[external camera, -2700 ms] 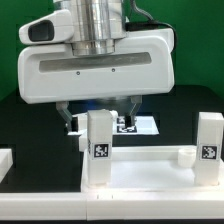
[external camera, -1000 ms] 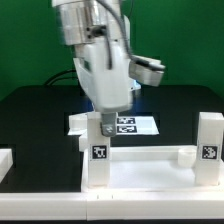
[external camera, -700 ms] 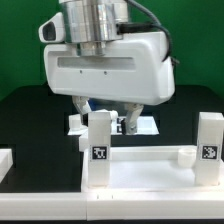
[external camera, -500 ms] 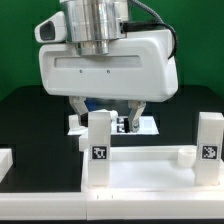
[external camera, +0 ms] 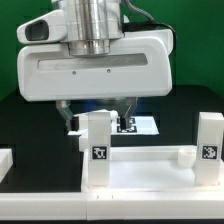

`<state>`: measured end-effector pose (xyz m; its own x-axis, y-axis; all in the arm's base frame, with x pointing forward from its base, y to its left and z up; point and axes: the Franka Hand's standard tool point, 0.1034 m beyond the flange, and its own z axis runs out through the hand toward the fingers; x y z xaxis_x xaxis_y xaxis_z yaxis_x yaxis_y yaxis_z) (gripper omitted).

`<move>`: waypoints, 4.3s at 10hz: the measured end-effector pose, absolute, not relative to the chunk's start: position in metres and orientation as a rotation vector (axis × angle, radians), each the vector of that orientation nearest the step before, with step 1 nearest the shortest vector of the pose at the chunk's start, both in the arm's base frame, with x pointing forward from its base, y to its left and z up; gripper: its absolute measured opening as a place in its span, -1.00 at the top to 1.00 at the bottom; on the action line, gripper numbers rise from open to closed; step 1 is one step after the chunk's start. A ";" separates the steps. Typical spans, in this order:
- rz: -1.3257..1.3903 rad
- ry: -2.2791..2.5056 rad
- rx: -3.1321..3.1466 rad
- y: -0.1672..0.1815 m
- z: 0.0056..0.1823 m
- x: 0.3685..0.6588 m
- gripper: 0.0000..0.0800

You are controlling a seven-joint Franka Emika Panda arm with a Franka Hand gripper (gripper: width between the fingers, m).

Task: Assemble desk

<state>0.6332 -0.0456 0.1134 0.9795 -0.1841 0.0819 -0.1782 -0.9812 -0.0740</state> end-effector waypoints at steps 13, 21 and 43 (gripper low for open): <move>0.033 2.074 -2.055 -0.053 0.110 0.628 0.28; 0.025 1.328 -2.629 -0.044 0.110 0.628 -0.61; 0.075 1.798 -2.350 -0.043 0.108 0.635 -0.54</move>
Offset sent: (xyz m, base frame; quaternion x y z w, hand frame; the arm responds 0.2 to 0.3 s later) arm 0.0000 0.0000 0.0000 0.0000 0.0000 0.1938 0.9810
